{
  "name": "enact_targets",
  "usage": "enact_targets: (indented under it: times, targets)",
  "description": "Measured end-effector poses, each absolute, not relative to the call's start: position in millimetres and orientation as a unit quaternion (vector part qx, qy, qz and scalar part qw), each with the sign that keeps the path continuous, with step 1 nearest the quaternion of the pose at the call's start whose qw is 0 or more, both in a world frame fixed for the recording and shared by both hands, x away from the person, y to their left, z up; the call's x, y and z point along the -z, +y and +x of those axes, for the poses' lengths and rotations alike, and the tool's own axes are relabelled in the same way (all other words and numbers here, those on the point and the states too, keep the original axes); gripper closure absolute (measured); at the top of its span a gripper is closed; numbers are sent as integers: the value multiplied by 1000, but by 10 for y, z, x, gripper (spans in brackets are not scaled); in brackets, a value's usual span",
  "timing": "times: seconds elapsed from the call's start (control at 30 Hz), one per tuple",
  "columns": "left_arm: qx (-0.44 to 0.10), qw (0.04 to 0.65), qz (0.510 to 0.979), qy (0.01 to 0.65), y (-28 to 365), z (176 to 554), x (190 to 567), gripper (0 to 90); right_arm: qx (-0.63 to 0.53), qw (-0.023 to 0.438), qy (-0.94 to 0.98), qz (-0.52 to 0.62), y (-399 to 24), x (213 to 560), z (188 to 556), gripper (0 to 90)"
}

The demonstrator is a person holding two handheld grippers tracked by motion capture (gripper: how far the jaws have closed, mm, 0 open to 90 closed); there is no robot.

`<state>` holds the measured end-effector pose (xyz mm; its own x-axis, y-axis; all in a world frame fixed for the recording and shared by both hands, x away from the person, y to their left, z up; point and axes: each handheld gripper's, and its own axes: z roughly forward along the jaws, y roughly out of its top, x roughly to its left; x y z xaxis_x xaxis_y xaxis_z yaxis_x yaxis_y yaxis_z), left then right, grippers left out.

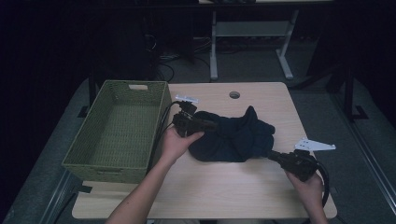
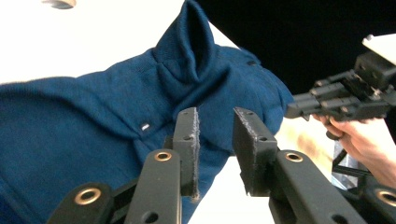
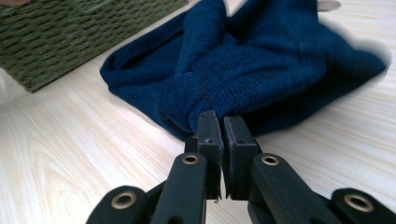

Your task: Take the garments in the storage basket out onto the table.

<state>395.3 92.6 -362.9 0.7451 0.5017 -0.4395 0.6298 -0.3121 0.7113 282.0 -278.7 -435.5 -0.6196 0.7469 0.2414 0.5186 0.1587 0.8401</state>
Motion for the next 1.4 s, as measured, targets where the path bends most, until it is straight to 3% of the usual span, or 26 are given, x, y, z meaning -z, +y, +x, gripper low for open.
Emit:
enact_targets:
  times: [0.33, 0.63, 1.4]
  targets:
    - [78, 450, 810, 367, 934, 3862, 3958, 718, -478, 112, 747, 449, -2903, 4445, 2836, 808]
    - [69, 427, 812, 391, 975, 3867, 4156, 717, -477, 128, 735, 464, -2984, 4434, 2746, 661]
    - [71, 371, 835, 401, 965, 3707, 4507, 749, -460, 99, 764, 441, -2752, 4447, 2791, 623]
